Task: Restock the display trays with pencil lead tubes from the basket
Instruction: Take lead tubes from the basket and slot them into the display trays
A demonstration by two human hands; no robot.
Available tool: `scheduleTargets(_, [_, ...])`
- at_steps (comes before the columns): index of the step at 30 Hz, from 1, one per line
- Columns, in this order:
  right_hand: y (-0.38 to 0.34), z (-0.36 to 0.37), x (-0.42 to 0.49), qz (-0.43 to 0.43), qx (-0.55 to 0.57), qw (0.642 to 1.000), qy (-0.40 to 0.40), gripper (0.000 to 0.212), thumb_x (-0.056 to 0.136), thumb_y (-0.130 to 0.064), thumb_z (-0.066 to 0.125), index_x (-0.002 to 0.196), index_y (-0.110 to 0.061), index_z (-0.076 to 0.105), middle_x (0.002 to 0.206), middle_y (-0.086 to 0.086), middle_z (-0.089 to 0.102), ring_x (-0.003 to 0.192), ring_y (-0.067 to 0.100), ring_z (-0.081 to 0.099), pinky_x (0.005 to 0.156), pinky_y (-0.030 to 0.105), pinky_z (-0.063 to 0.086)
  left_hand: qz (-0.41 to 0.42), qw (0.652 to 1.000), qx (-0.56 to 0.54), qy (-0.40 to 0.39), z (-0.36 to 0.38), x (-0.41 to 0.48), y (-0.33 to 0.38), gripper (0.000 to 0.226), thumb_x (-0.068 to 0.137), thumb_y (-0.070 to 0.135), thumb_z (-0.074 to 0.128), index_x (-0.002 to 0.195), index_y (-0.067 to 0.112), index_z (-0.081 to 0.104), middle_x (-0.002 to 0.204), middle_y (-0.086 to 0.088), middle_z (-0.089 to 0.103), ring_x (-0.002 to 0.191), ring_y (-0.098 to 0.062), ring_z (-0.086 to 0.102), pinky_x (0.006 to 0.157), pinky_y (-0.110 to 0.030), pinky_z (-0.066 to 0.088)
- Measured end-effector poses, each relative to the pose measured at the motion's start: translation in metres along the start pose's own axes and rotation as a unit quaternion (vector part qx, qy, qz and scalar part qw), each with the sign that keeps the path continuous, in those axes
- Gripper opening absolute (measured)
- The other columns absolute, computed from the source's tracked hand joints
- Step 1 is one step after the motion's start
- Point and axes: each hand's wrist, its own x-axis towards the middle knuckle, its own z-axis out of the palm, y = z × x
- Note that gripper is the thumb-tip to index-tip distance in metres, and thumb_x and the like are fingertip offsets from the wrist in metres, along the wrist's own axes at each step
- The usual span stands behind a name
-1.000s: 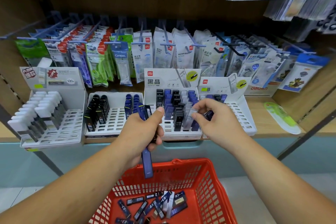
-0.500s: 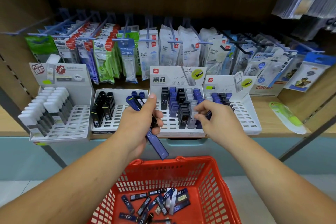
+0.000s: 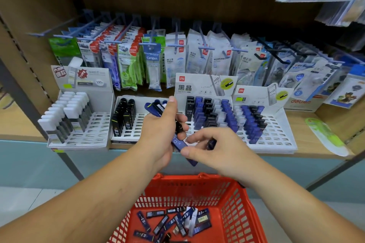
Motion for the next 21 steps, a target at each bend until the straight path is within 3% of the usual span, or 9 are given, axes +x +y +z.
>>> scheduleTargets(4, [-0.002,0.002,0.0,0.066,0.084,0.993,-0.046,0.014,0.094,-0.026,0.075,0.102,-0.015,0.073,0.079,0.009,0.076,0.037,0.009,0.034,0.038,0.019,0.03,-0.009,1.0,0.0,0.007,0.001,-0.001,0.001,0.034,0.104,0.04,0.059,0.084,0.012,0.061,0.06,-0.004,0.062,0.049,-0.02,0.048,0.049,-0.025,0.038])
scheduleTargets(9, [0.004,-0.005,0.001,0.106,0.088,0.991,0.005,0.009,0.094,-0.022,0.074,0.091,-0.013,0.073,0.08,0.013,0.075,0.04,0.016,0.032,0.039,0.02,0.025,0.035,0.993,0.103,0.052,-0.012,0.013,0.007,0.044,0.103,0.046,0.058,0.074,0.012,0.061,0.055,-0.001,0.061,0.047,-0.016,0.054,0.059,-0.031,0.045])
scheduleTargets(12, [0.011,-0.008,0.003,0.12,0.109,0.985,0.054,0.011,0.096,-0.026,0.071,0.092,-0.016,0.072,0.079,0.009,0.076,0.043,0.019,0.033,0.041,0.021,0.025,0.09,0.971,0.222,0.014,-0.017,0.016,0.003,0.041,0.103,0.038,0.06,0.089,0.0,0.066,0.062,-0.003,0.064,0.046,-0.016,0.051,0.052,-0.028,0.043])
scheduleTargets(14, [0.014,-0.011,0.006,0.131,0.136,0.979,0.073,0.012,0.096,-0.028,0.071,0.094,-0.016,0.072,0.078,0.005,0.076,0.044,0.019,0.032,0.042,0.022,0.026,0.075,0.956,0.278,-0.05,-0.017,0.012,0.0,0.036,0.102,0.035,0.061,0.097,0.0,0.067,0.068,-0.008,0.068,0.049,-0.015,0.054,0.049,-0.027,0.042])
scheduleTargets(17, [0.02,-0.013,0.01,0.132,0.173,0.972,0.091,0.013,0.097,-0.027,0.07,0.094,-0.014,0.073,0.076,0.005,0.074,0.044,0.019,0.031,0.043,0.023,0.025,0.056,0.952,0.278,-0.113,-0.016,0.005,0.0,0.014,0.101,0.024,0.065,0.099,0.01,0.067,0.075,-0.005,0.069,0.06,-0.017,0.061,0.049,-0.028,0.042])
scheduleTargets(21, [0.026,-0.012,0.016,0.114,0.189,0.971,0.095,0.016,0.096,-0.033,0.071,0.093,-0.018,0.074,0.081,0.006,0.076,0.041,0.018,0.034,0.042,0.022,0.027,0.08,0.959,0.261,-0.081,-0.015,0.009,0.003,0.006,0.099,0.024,0.069,0.097,0.018,0.069,0.066,-0.006,0.063,0.062,-0.024,0.056,0.054,-0.033,0.041])
